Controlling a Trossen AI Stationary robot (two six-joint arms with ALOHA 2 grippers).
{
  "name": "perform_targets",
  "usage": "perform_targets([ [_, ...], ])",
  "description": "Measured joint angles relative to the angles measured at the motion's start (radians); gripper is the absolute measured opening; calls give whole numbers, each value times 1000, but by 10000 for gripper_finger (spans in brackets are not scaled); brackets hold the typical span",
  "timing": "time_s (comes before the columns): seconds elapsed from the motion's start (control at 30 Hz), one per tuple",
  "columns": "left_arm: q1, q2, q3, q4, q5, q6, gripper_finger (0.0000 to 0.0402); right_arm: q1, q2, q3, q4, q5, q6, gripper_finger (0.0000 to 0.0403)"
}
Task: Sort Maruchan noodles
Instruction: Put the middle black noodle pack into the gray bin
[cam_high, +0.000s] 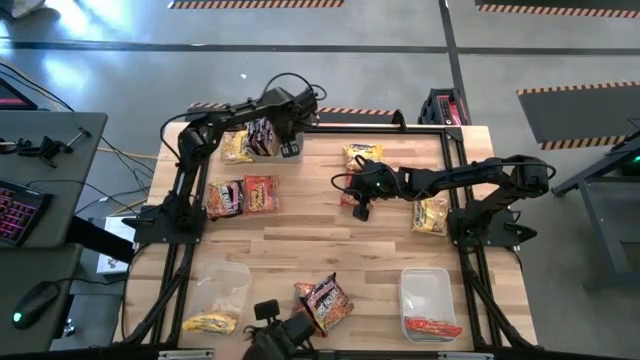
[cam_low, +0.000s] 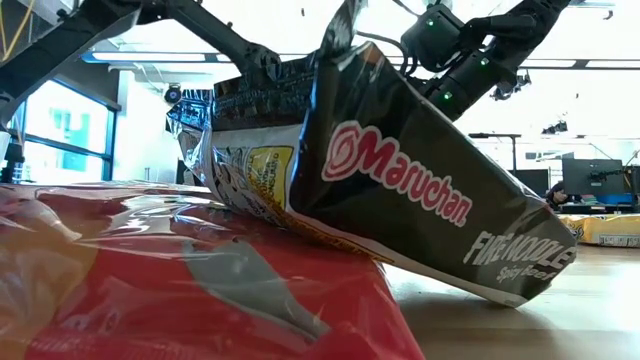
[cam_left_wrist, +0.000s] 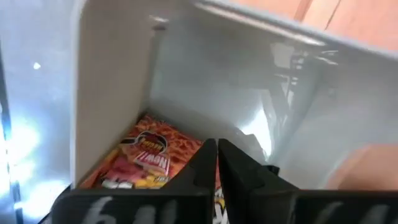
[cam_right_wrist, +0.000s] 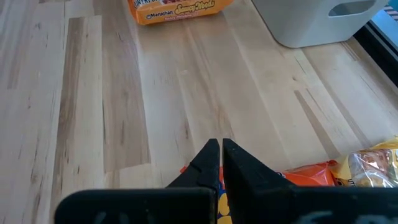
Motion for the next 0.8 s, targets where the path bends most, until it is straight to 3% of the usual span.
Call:
perform_targets([
  [0.3,0,68,0,-9,-53,29,1,0,0,0,0,0,-7,0],
  [0.8,10,68,0,-115,-134,-32,0,0,0,0,-3,0,-7,0],
])
